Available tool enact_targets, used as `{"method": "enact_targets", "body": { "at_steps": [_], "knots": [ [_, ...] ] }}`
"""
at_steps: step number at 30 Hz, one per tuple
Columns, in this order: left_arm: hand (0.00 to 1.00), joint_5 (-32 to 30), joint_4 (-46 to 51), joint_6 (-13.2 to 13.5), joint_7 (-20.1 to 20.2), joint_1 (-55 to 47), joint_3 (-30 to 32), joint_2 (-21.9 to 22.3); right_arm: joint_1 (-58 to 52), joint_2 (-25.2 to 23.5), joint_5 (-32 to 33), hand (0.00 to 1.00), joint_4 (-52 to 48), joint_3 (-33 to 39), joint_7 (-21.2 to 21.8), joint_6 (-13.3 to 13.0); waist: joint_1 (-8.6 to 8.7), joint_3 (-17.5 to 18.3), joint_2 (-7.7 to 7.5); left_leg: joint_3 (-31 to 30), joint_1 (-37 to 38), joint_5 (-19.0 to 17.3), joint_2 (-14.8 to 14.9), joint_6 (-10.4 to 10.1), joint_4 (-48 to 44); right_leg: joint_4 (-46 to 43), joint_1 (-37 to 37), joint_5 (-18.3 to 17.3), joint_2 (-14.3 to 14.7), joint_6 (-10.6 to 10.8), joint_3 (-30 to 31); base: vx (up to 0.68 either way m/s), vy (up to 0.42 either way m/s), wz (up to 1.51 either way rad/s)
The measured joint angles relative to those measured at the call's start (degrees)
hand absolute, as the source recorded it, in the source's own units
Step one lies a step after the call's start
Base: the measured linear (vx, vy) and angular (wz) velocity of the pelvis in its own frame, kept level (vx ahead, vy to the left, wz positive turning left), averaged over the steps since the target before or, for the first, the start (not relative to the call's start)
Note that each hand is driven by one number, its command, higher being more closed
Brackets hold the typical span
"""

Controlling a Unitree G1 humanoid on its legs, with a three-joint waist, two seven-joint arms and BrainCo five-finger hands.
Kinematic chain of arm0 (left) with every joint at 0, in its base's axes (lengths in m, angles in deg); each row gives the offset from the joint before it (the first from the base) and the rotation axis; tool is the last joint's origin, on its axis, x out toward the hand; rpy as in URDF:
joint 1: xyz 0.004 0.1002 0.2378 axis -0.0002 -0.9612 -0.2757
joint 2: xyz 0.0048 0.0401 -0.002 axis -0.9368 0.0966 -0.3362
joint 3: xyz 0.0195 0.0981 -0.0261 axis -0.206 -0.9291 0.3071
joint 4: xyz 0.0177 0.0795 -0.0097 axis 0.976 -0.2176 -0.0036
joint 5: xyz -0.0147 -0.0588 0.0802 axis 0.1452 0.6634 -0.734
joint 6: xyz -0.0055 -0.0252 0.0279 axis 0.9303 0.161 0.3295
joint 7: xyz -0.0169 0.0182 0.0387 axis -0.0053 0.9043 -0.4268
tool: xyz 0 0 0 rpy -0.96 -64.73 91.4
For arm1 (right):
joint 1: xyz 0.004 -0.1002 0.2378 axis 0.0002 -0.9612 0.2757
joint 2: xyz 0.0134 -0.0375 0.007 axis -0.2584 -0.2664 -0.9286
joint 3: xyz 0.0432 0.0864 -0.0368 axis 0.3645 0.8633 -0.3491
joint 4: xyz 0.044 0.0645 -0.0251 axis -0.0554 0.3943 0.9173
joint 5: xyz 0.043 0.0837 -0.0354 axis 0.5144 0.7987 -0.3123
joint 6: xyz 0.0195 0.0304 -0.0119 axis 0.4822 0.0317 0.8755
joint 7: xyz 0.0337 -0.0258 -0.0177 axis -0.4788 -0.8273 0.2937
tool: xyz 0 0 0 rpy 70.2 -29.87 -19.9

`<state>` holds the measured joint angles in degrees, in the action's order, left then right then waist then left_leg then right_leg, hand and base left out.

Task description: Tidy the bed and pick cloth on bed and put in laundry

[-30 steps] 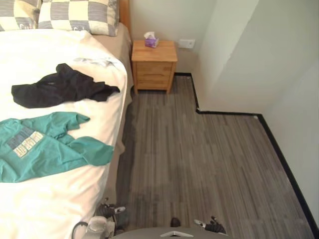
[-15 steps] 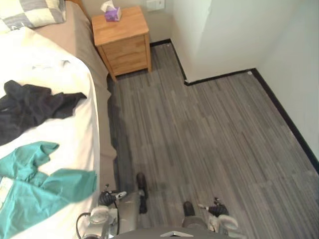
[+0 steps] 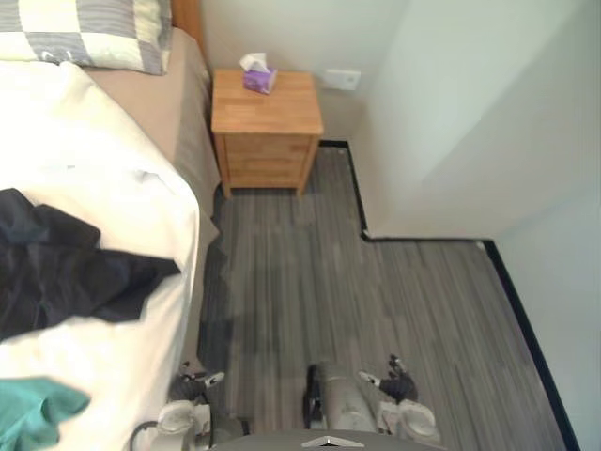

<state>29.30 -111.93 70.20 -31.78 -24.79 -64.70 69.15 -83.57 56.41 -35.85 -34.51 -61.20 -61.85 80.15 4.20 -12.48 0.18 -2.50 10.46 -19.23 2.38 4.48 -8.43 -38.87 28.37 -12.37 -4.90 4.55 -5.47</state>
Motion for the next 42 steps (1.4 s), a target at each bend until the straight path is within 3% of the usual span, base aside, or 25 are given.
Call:
{"method": "enact_targets", "body": {
  "at_steps": [1, 3, 4, 5, 6, 7, 8, 9, 10, 12, 14, 16, 18, 19, 20, 23, 25, 26, 30, 31, 33, 37, 39, 40, 42],
  "knots": [
    [0.00, 0.00, 0.05, 0.04, 0.02, 0.87, -0.14, 0.53, -0.36, 0.29, 0.19, 0.00, 0.15, -0.04, -0.20, 0.10, 0.26, -0.19, 0.48, -0.24, 1.04, -0.07, 1.08, -0.24, 0.21, 7.93, 1.94, 2.83, 0.24, -1.06, 0.49, 0.58, -0.191, 0.84],
    [0.00, -0.01, 0.36, 0.39, 0.03, 1.19, 0.00, 1.44, -1.80, 0.32, -0.14, 0.00, 0.04, -1.07, -0.34, 1.23, 0.87, -0.16, 0.48, -0.24, 4.85, -0.95, 3.24, -4.30, 0.68, 26.12, 3.21, 12.54, 0.44, -2.47, 2.06, 0.79, -0.318, 0.90],
    [0.00, 0.00, 0.22, 0.37, 0.05, 1.10, 0.16, 1.80, -2.31, 0.38, -0.17, 0.00, 0.05, -1.31, -0.67, 1.28, 0.82, 0.12, -0.02, -0.33, 6.33, -1.52, 3.84, -5.32, 0.53, 26.45, 3.06, 18.69, 0.58, -2.02, 2.61, 0.87, -0.383, 0.62],
    [0.00, 0.02, -0.24, 0.36, 0.05, 0.79, 0.61, 2.62, -2.19, 1.23, -0.33, 0.00, 0.08, -1.27, -0.92, 1.64, 0.65, -0.19, 1.78, -0.58, 8.27, -1.14, 5.83, -6.18, -0.13, 21.36, 3.54, 22.91, 1.44, -0.48, 2.67, 0.84, -0.374, 0.31],
    [0.00, 0.17, -0.66, 0.42, 0.22, 2.05, 0.56, 4.13, -1.25, 2.18, -0.31, 0.00, -0.02, -1.28, -1.22, 2.26, 0.49, -0.67, 3.68, -0.70, 7.24, 3.04, 7.43, -8.63, -3.76, 12.50, 5.48, 16.81, 2.13, -2.30, 1.34, 0.99, -0.455, 0.30],
    [0.00, 0.86, -1.08, 0.55, 0.71, 2.33, 0.04, 4.69, -1.23, 2.21, -0.29, 0.00, -0.11, -1.29, -1.28, 2.47, 0.71, -0.72, 3.62, -0.77, 6.34, 9.78, 7.23, -8.06, -8.96, 7.18, 4.58, 11.21, 1.76, -3.39, 0.29, 0.78, -0.388, 0.22],
    [0.00, 1.08, -1.19, 0.55, 1.09, 2.22, 0.19, 4.70, -1.23, 2.23, -0.27, 0.00, -0.14, -1.35, -1.30, 2.63, 0.84, -0.79, 3.73, -0.77, 5.33, 13.80, 7.37, -7.53, -13.18, 6.62, 2.77, 9.13, 2.10, -3.80, -0.21, 0.78, -0.410, 0.14],
    [0.00, 1.33, -0.98, 0.70, 1.34, 1.71, 1.08, 4.75, -1.43, 2.64, -0.28, 0.00, -0.11, -2.14, -1.26, 3.33, 0.55, -0.93, 3.66, -1.44, 1.15, 22.57, 8.08, -9.98, -24.44, 8.38, -1.85, 6.60, 3.18, -4.77, -0.13, 0.72, -0.356, -0.04],
    [0.00, 2.05, -0.36, 0.98, 1.49, 1.26, 2.17, 4.82, -1.65, 2.91, -0.33, 0.00, -0.10, -2.54, -1.19, 3.50, -0.21, -0.97, 3.89, -1.61, -5.03, 20.69, 9.15, -11.28, -38.71, 11.95, -7.63, 5.72, 4.76, -5.56, -0.45, 0.69, -0.321, -0.12],
    [0.00, 2.57, 2.43, 1.55, 2.31, -0.06, 2.73, 4.81, -2.13, 2.93, -0.30, 0.00, -0.05, -3.16, -1.20, 3.42, -2.03, -1.12, 3.14, 1.88, -12.09, 15.26, 11.11, -11.64, -51.35, 18.00, -16.50, 5.21, 6.48, -6.45, -0.42, 0.56, -0.256, -0.20],
    [0.00, 2.96, 4.05, 2.12, 2.68, -0.25, 2.15, 4.84, -2.66, 3.11, -0.37, 0.00, 0.09, -4.30, -0.95, 3.47, -3.69, -0.66, 1.95, 6.17, -17.32, 10.50, 11.28, -10.35, -50.94, 23.59, -23.34, 5.03, 6.48, -6.68, 0.16, 0.53, -0.185, -0.14],
    [0.00, 3.39, 4.63, 2.50, 3.13, -0.31, 0.41, 4.67, -1.81, 3.08, -1.30, 0.00, 0.20, -4.35, -0.60, 3.60, -3.96, -0.38, 1.72, 13.17, -21.96, 6.02, 10.82, -9.76, -39.75, 30.19, -31.03, 4.93, 6.01, -6.03, -0.61, 0.56, -0.068, 0.11],
    [0.00, 3.69, 4.85, 2.60, 3.67, -0.31, -1.47, 4.32, -0.71, 3.12, -3.32, 0.00, 1.73, -4.67, 0.13, 3.69, -4.03, -0.09, 1.45, 22.38, -23.06, 6.70, 8.83, -9.18, -24.70, 33.40, -34.83, 4.13, 4.96, -4.75, -3.04, 0.47, 0.029, 0.50],
    [0.00, 3.78, 4.69, 2.59, 3.84, -0.36, -4.21, 4.07, 0.19, 3.47, -4.62, 0.00, 3.06, -4.67, 0.38, 3.99, -3.93, 0.45, 1.91, 30.54, -23.50, 11.07, 7.57, -6.75, -15.40, 34.40, -36.60, 3.13, 4.84, -3.54, -5.83, 0.49, 0.062, 0.90],
    [0.00, 3.75, 4.50, 2.54, 3.89, -0.42, -5.97, 3.74, 0.72, 3.40, -4.83, 0.00, 3.87, -4.81, 0.36, 4.19, -4.14, 1.10, 1.93, 36.51, -23.45, 13.53, 6.42, 2.02, -11.90, 33.94, -37.60, 1.58, 4.78, -2.58, -7.56, 0.40, 0.062, 0.92],
    [0.00, 3.95, 2.20, 2.33, 4.12, 0.27, -7.29, 2.94, 3.88, 2.60, -7.00, 0.00, 7.07, -6.51, 0.37, 5.03, -4.17, 3.03, -0.48, 32.61, -20.15, 13.99, 0.12, 2.82, -4.33, 20.03, -33.99, -0.24, 1.35, -0.35, -12.32, 0.52, 0.084, 1.22],
    [0.00, 4.44, 1.13, 2.29, 4.23, 0.43, -8.28, 2.43, 4.55, 2.43, -7.60, 0.00, 7.17, -5.84, 0.41, 5.01, -3.90, 3.04, -0.43, 27.51, -17.05, 14.40, -1.43, 2.63, -1.37, 4.09, -29.08, 0.35, -0.76, 2.55, -11.15, 0.42, 0.019, 1.52],
    [0.00, 4.41, 0.26, 2.21, 4.40, 0.63, -9.23, 1.53, 5.34, 2.05, -8.02, 0.00, 7.26, -5.71, 0.43, 5.00, -3.73, 3.04, -0.41, 23.25, -14.32, 14.34, -2.43, 2.52, -0.17, -3.38, -26.67, -2.83, -0.33, 1.38, -7.45, 0.45, -0.115, 2.04],
    [0.00, 4.24, -1.94, 2.12, 5.49, 0.57, -9.43, -0.69, 6.82, -0.75, -7.99, 0.00, 7.43, -5.78, 0.42, 4.72, -3.37, 3.08, 1.23, 7.27, -9.29, 15.16, -2.84, 1.23, 0.53, 3.01, -22.31, -8.55, 5.87, -1.08, 8.70, 0.41, -0.248, 2.08],
    [0.00, 4.12, -2.13, 2.20, 5.97, 0.51, -9.19, -0.67, 7.23, -1.63, -7.99, 0.00, 7.70, -5.83, 0.51, 4.78, -3.32, 3.23, 0.84, 4.99, -8.53, 15.36, -3.61, -0.10, 0.61, 8.06, -22.05, -7.66, 6.04, -0.29, 13.61, 0.23, -0.199, 2.08],
    [0.00, 3.26, -2.21, 2.17, 6.85, 0.96, -7.88, -1.20, 8.81, -2.20, -8.12, 0.00, 11.73, -5.73, 0.35, 4.96, -5.14, 4.26, -1.92, 1.61, -5.62, 13.62, -6.45, -3.57, 2.61, 16.27, -22.27, 1.28, 0.64, 1.18, 15.36, 0.31, -0.316, 1.97],
    [0.00, 3.39, -1.33, 2.44, 7.48, -1.12, -5.50, 1.83, 10.34, -1.67, -8.05, 0.00, 13.68, -5.81, 0.31, 5.05, -6.51, 5.65, 3.53, -0.31, -6.96, 14.52, -2.20, -6.33, 2.71, 23.16, -26.75, 3.19, 2.85, -1.30, 9.62, 0.12, -0.224, 0.75],
    [0.00, 3.56, -1.45, 2.44, 7.49, -1.12, -5.41, 1.68, 10.42, -1.06, -8.02, 0.00, 13.85, -4.77, 0.35, 5.04, -6.35, 5.58, 3.85, 3.83, -9.05, 14.40, -0.39, -9.32, 1.20, 24.57, -27.35, 4.12, 2.96, -2.02, 7.22, 0.00, -0.091, 0.56],
    [0.00, 3.76, -1.63, 2.50, 7.76, -1.24, -4.46, 1.28, 9.82, -0.12, -8.02, 0.00, 14.16, -1.72, 0.48, 5.03, -6.40, 5.47, 3.66, 10.91, -9.75, 13.65, 1.51, -10.54, -0.06, 25.28, -27.92, 4.59, 2.95, -2.43, 5.81, -0.01, -0.080, 0.58],
    [0.00, 3.75, -2.08, 2.47, 7.95, -2.18, -2.78, 0.42, 7.28, 4.04, -7.81, 0.00, 14.10, -0.28, 1.26, 5.05, -6.42, 5.37, 3.48, 18.29, -10.02, 11.88, 4.30, -9.10, -3.68, 25.26, -28.59, 4.68, 2.27, -2.57, 3.21, -0.02, -0.033, 0.51]
  ]
}}
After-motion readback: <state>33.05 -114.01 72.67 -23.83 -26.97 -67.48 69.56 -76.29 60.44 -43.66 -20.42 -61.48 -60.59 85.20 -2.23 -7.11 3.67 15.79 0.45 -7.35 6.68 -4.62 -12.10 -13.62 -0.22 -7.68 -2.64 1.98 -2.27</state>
